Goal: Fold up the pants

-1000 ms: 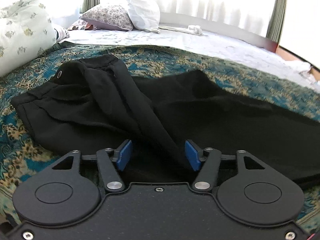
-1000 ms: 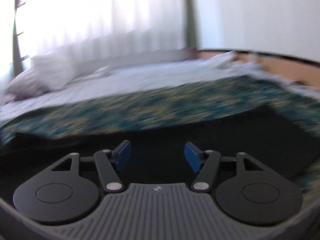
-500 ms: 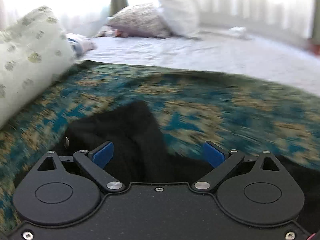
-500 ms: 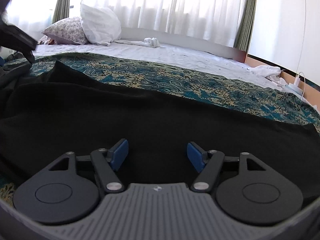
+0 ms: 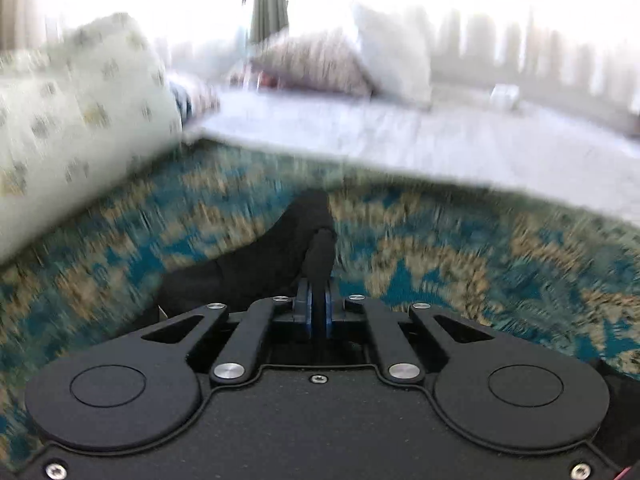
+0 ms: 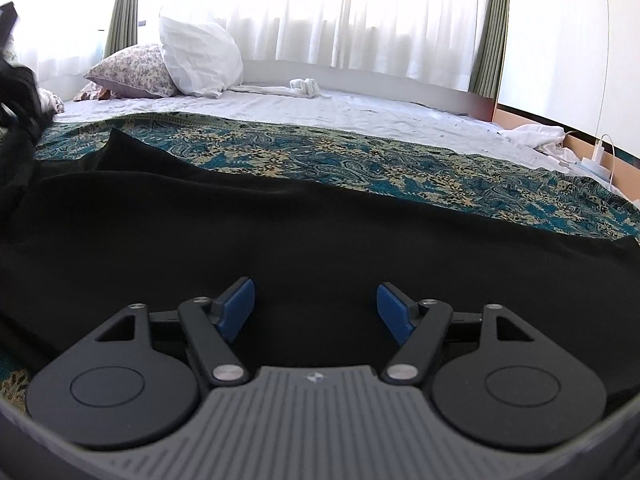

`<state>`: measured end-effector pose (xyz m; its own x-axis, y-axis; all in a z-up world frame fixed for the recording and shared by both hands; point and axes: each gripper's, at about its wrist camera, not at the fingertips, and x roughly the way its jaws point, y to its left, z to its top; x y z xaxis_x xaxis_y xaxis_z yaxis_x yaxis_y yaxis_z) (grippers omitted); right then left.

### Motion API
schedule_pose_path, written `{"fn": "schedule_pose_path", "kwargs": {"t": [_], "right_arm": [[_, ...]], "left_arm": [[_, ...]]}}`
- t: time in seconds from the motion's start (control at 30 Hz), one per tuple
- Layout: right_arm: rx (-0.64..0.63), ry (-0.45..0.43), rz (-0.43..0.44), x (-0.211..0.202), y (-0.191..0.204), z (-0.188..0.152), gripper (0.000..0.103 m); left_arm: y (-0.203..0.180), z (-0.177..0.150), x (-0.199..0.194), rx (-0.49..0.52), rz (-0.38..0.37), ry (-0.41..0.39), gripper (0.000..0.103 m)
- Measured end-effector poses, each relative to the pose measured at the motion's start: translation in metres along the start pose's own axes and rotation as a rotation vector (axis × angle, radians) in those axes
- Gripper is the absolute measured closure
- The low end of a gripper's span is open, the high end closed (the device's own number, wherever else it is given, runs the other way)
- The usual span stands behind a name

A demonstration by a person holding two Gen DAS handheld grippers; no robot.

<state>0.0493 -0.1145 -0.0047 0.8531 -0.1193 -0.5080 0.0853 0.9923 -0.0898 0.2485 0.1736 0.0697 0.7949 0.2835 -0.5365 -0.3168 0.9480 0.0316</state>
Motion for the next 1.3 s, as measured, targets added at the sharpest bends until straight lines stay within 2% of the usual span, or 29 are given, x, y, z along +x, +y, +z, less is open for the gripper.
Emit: {"fn": "schedule_pose_path", "kwargs": {"t": [0.1, 0.17, 0.27, 0.37, 0.4, 0.47, 0.53, 0.57, 0.6, 0.63, 0.67, 0.8, 0.87, 0.93, 1.03, 1.07, 1.1, 1.13, 1.17, 1.2, 1.23, 1.3], "right_arm": [[0.0, 0.0, 0.0, 0.0, 0.0, 0.0, 0.023], [-0.001, 0.0, -0.001, 0.0, 0.0, 0.0, 0.023], [-0.006, 0.002, -0.003, 0.0, 0.001, 0.0, 0.023], [-0.013, 0.004, -0.004, -0.001, 0.001, 0.0, 0.023], [-0.016, 0.004, -0.006, 0.0, 0.002, 0.0, 0.023], [-0.021, 0.004, -0.009, 0.0, 0.003, 0.0, 0.023], [-0.026, 0.003, -0.014, 0.0, 0.004, 0.0, 0.023], [-0.029, 0.002, -0.016, 0.0, 0.005, 0.0, 0.023], [-0.032, 0.001, -0.019, 0.0, 0.005, 0.0, 0.023], [-0.034, 0.0, -0.021, 0.0, 0.006, 0.0, 0.023], [-0.036, -0.001, -0.022, 0.0, 0.006, 0.0, 0.023], [-0.031, -0.003, -0.019, -0.001, 0.005, 0.0, 0.022], [-0.028, -0.005, -0.018, 0.0, 0.004, -0.001, 0.022], [-0.026, -0.008, -0.017, 0.0, 0.004, -0.001, 0.022], [-0.021, -0.013, -0.013, 0.0, 0.002, -0.002, 0.022], [-0.019, -0.014, -0.012, 0.0, 0.002, -0.002, 0.022], [-0.017, -0.014, -0.011, 0.0, 0.002, -0.002, 0.022], [-0.014, -0.015, -0.01, 0.0, 0.001, -0.002, 0.022], [-0.011, -0.016, -0.007, 0.0, 0.001, -0.003, 0.022], [-0.008, -0.016, -0.006, 0.0, 0.0, -0.003, 0.022], [-0.006, -0.017, -0.004, 0.0, 0.0, -0.003, 0.022], [-0.004, -0.018, -0.003, 0.0, 0.0, -0.003, 0.022]], "left_arm": [[0.033, -0.005, -0.041, -0.024, -0.033, -0.115, 0.097], [0.057, -0.008, -0.06, -0.076, -0.018, -0.134, 0.097], [0.1, -0.024, -0.071, -0.197, 0.013, -0.102, 0.098], [0.12, -0.035, -0.069, -0.205, 0.003, -0.052, 0.098], [0.12, -0.035, -0.067, -0.195, -0.023, -0.034, 0.093], [0.113, -0.031, -0.067, -0.168, -0.077, -0.027, 0.082], [0.096, -0.019, -0.06, -0.133, -0.118, -0.02, 0.042], [0.083, -0.013, -0.055, -0.127, -0.124, -0.017, 0.034], [0.07, -0.006, -0.047, -0.119, -0.126, -0.007, 0.022], [0.054, 0.001, -0.036, -0.109, -0.12, 0.017, 0.018], [0.042, 0.005, -0.028, -0.104, -0.105, 0.041, 0.018], [-0.007, 0.019, 0.028, -0.107, -0.011, 0.221, 0.01], [-0.023, 0.018, 0.053, -0.108, 0.056, 0.263, 0.008], [-0.038, 0.013, 0.074, -0.102, 0.123, 0.31, 0.003], [-0.055, 0.003, 0.097, -0.041, 0.218, 0.329, 0.0], [-0.057, 0.0, 0.099, -0.036, 0.238, 0.302, 0.0], [-0.057, -0.001, 0.097, -0.05, 0.237, 0.282, 0.008], [-0.056, -0.002, 0.095, -0.07, 0.221, 0.272, 0.034], [-0.053, -0.001, 0.093, -0.086, 0.197, 0.264, 0.048], [-0.052, 0.0, 0.087, -0.09, 0.187, 0.249, 0.089], [-0.05, 0.003, 0.084, -0.09, 0.152, 0.256, 0.097], [-0.04, 0.007, 0.071, -0.105, 0.104, 0.246, 0.098]]}}
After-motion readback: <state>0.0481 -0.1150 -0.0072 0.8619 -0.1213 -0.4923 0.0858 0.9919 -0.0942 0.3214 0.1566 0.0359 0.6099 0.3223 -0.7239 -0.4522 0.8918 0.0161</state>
